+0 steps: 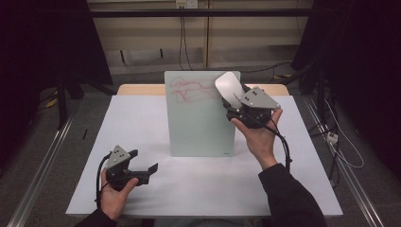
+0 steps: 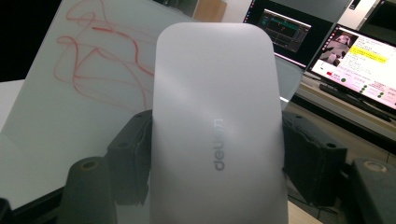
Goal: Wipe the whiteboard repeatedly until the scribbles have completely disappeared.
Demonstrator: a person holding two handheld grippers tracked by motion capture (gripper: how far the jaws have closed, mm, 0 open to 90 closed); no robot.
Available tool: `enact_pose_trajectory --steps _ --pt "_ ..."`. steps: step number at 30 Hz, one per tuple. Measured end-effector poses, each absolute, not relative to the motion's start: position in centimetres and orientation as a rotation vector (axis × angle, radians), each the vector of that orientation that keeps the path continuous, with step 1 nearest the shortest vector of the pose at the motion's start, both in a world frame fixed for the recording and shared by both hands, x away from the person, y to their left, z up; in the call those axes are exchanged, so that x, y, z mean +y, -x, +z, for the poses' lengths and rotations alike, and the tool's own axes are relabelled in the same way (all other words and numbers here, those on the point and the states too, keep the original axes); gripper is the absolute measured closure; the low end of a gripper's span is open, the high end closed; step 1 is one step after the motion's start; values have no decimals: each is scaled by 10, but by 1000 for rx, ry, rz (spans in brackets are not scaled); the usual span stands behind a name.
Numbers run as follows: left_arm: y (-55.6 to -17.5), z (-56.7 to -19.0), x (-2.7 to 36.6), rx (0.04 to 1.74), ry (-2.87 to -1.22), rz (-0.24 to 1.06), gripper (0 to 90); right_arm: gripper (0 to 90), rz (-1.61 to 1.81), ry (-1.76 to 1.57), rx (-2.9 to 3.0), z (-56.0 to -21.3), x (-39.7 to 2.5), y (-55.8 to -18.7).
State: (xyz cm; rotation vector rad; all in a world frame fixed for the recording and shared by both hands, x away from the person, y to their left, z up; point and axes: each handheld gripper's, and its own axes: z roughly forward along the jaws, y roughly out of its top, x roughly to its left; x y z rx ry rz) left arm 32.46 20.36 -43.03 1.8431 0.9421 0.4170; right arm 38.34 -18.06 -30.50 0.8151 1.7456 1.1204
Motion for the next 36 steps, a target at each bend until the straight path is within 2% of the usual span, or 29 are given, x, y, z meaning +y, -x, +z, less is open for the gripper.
enact_pose_trajectory --steps 14,28,36 --pt "-325 -430 203 940 -1844 418 64 316 1119 -827 1700 -310 -169 -388" --pt "-324 -430 202 927 -1851 427 63 316 1129 -756 1769 -317 -130 -391" --pt "-325 -430 203 928 -1851 421 63 316 1120 -745 1789 -317 -126 -390"
